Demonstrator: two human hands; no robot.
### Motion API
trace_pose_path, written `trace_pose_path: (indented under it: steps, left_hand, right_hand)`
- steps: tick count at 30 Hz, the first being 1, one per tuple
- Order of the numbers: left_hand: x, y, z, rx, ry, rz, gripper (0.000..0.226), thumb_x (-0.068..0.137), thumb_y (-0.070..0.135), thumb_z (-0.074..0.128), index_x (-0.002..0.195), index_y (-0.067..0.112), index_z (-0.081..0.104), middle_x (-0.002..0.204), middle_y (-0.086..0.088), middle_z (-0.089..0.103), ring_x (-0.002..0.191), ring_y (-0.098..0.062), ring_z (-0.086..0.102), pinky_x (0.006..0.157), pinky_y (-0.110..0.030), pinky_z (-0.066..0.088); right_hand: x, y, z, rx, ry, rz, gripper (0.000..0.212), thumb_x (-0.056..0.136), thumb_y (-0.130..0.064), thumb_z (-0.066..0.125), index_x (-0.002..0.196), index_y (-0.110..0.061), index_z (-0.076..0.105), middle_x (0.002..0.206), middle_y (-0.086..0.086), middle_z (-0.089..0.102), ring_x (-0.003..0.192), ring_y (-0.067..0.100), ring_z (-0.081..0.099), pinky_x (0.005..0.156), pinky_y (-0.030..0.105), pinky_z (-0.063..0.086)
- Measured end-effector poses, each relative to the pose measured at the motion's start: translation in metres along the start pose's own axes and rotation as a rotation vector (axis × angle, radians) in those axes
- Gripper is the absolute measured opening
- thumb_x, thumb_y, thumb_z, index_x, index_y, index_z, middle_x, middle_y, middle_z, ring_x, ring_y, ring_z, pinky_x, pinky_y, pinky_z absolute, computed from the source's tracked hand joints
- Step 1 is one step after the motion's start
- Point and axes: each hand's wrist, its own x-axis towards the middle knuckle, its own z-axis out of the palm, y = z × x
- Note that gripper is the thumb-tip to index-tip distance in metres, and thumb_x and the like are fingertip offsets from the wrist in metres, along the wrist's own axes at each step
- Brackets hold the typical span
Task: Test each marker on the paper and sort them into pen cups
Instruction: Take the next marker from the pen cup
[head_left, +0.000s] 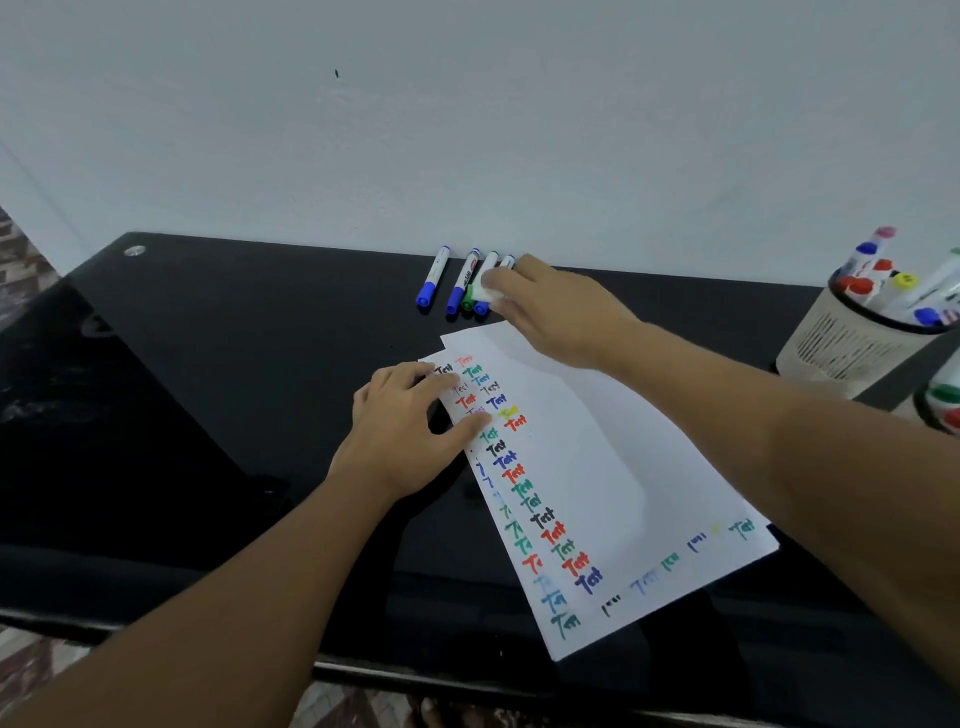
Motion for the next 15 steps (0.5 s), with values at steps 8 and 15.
trace_pose_path:
  steps: [8,15]
  left_hand:
    - [-0.006,0.004,-0.002,-0.021,0.057,0.102,0.062,0.094,0.055,0.062,0.146,0.024,0.051,0.137,0.007,0.056,0.131,-0.018,0.043,0.109,-0.041,0.038]
    - [-0.008,0.005,-0.001,0.044,0.116,0.282,0.037,0.098,0.038,0.061,0.131,0.021,0.067,0.119,0.005,0.068,0.114,-0.017,0.051,0.096,-0.04,0.046]
  right_hand:
    - [-0.052,-0.034,0.012,0.062,-0.307,0.124,0.036,0.111,-0.047,0.027,0.129,-0.028,0.05,0.1,-0.003,0.063,0.093,0.022,0.06,0.079,0.042,0.051]
    - [-0.062,-0.045,0.01,-0.008,-0.308,0.107,0.042,0.108,-0.058,0.025,0.136,-0.038,0.049,0.094,-0.006,0.07,0.082,0.014,0.064,0.067,0.036,0.054]
